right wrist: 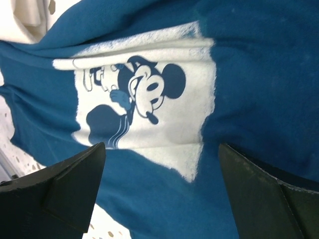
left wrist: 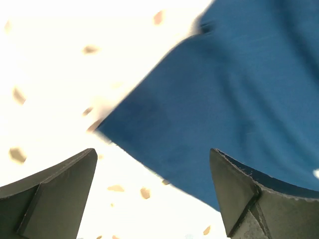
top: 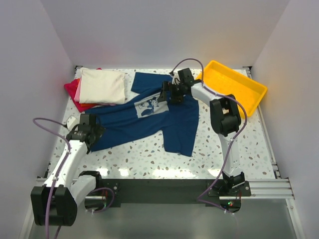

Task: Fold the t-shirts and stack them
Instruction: Fold the tshirt

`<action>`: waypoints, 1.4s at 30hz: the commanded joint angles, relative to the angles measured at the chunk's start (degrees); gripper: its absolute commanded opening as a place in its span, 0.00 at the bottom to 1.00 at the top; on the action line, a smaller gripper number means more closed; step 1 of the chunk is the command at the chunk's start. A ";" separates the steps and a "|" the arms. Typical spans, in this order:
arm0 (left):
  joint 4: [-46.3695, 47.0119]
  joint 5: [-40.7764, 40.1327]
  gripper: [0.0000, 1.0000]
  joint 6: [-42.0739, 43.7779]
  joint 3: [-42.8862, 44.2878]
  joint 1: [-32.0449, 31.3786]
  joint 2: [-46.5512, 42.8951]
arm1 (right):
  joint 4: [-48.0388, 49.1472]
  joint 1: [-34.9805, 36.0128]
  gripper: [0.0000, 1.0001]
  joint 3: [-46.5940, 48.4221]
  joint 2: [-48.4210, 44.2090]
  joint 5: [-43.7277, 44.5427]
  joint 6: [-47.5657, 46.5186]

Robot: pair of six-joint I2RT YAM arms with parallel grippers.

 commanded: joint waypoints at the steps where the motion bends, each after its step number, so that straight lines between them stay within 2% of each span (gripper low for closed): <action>1: -7.91 -2.42 0.99 -12.13 -1.62 0.40 0.41 | 1.03 -0.23 0.99 -1.20 -6.23 -2.69 1.11; 8: -6.42 -2.06 0.84 -14.68 -3.03 2.15 4.63 | 0.68 -0.23 0.99 -3.83 -10.19 -3.21 0.67; 10: -4.84 -1.63 0.74 -14.95 -4.61 3.03 4.46 | 0.51 -0.23 0.99 -5.32 -11.59 -2.95 0.50; 15: -4.48 -1.18 0.61 -15.74 -6.46 4.01 4.28 | 0.33 -0.23 0.99 -8.66 -13.61 -2.95 0.14; 23: -0.88 -0.31 0.49 -15.04 -8.66 5.24 5.33 | 0.16 -0.23 0.98 -10.87 -14.94 -3.04 -0.03; 29: 0.88 0.40 0.35 -14.69 -10.06 5.59 6.22 | -0.28 -0.23 0.98 -11.48 -15.73 -2.60 -0.30; 35: 4.65 0.31 0.27 -11.88 -10.50 5.94 8.23 | -4.94 -0.14 0.98 -14.98 -19.76 -1.37 -3.46; 38: 7.55 0.31 0.15 -9.51 -10.59 5.94 10.08 | -8.10 0.21 0.98 -19.46 -23.98 0.55 -5.47; 39: 9.21 0.75 0.07 -8.11 -10.59 6.03 10.95 | -10.20 0.30 0.98 -20.61 -26.25 1.26 -6.00; 41: 10.54 1.36 0.00 -6.78 -10.33 6.12 11.84 | -12.32 0.82 0.98 -24.72 -28.64 2.58 -6.80; 42: 11.68 1.97 0.00 -5.38 -10.33 6.03 12.62 | -13.81 1.09 0.98 -26.41 -30.13 3.02 -6.71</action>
